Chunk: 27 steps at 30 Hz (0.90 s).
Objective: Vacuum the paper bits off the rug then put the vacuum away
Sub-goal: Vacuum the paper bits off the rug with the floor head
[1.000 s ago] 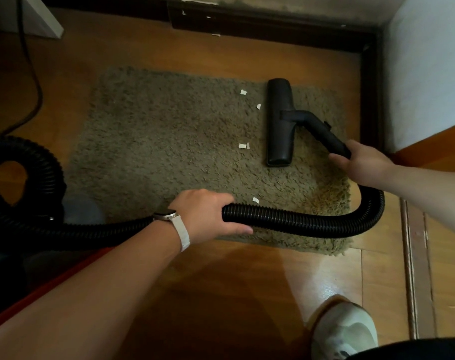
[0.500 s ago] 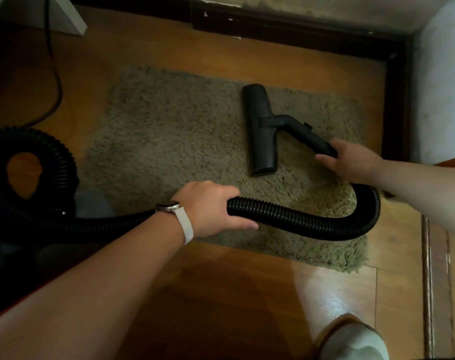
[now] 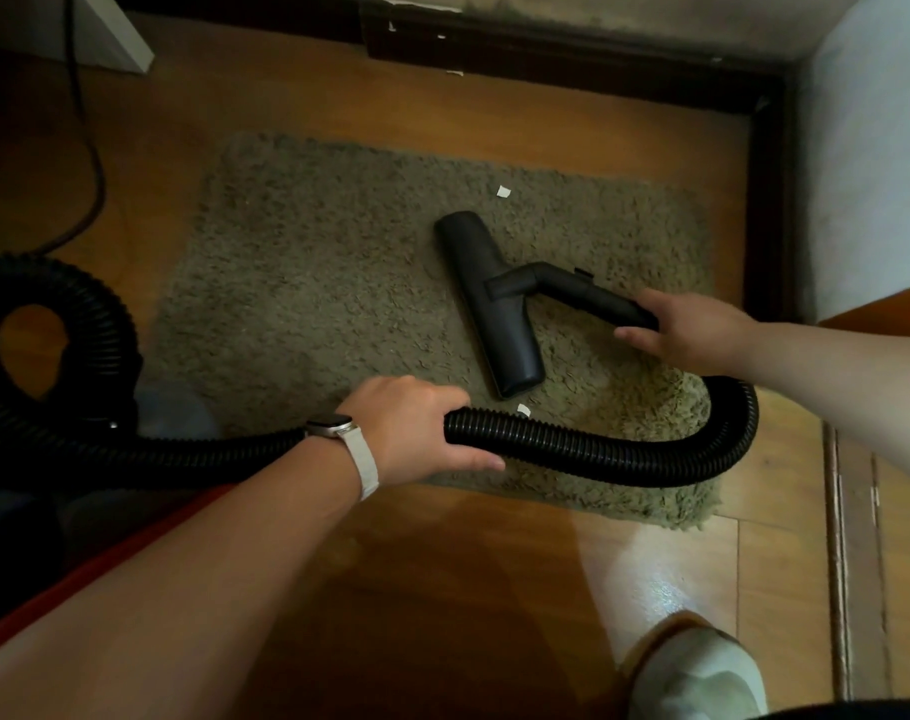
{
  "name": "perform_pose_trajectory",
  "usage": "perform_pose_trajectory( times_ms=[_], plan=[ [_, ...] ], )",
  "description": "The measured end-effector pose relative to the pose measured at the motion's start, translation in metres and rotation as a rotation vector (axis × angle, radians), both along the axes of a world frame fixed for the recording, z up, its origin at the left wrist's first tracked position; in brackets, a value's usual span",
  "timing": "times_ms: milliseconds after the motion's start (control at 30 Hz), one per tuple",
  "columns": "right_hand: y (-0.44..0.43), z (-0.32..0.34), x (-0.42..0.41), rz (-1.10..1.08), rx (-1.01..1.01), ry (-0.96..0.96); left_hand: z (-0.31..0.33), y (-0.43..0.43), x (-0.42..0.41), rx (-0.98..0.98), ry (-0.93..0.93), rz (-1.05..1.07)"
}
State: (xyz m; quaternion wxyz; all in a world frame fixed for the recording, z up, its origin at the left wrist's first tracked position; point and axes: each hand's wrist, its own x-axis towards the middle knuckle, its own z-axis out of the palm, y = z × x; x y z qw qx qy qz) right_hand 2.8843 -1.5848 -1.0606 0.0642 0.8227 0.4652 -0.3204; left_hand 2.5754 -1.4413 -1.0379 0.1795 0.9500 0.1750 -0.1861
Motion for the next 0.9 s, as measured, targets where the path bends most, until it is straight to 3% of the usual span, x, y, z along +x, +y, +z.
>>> perform_pose_trajectory(
  times_ms=[233, 433, 600, 900],
  plan=[
    [-0.028, -0.003, 0.013, -0.063, 0.037, 0.013, 0.002, -0.007, 0.003, -0.016, 0.001, 0.001],
    [-0.029, -0.004, 0.003, 0.024, 0.061, -0.014, 0.004, -0.006, 0.002, -0.018, -0.010, -0.025],
    [-0.016, -0.001, -0.015, 0.111, -0.040, -0.014, 0.001, -0.008, -0.002, -0.017, 0.020, -0.046],
    [-0.025, 0.002, 0.003, 0.017, -0.007, -0.024, 0.004, -0.011, -0.002, -0.028, -0.009, -0.012]
  ],
)
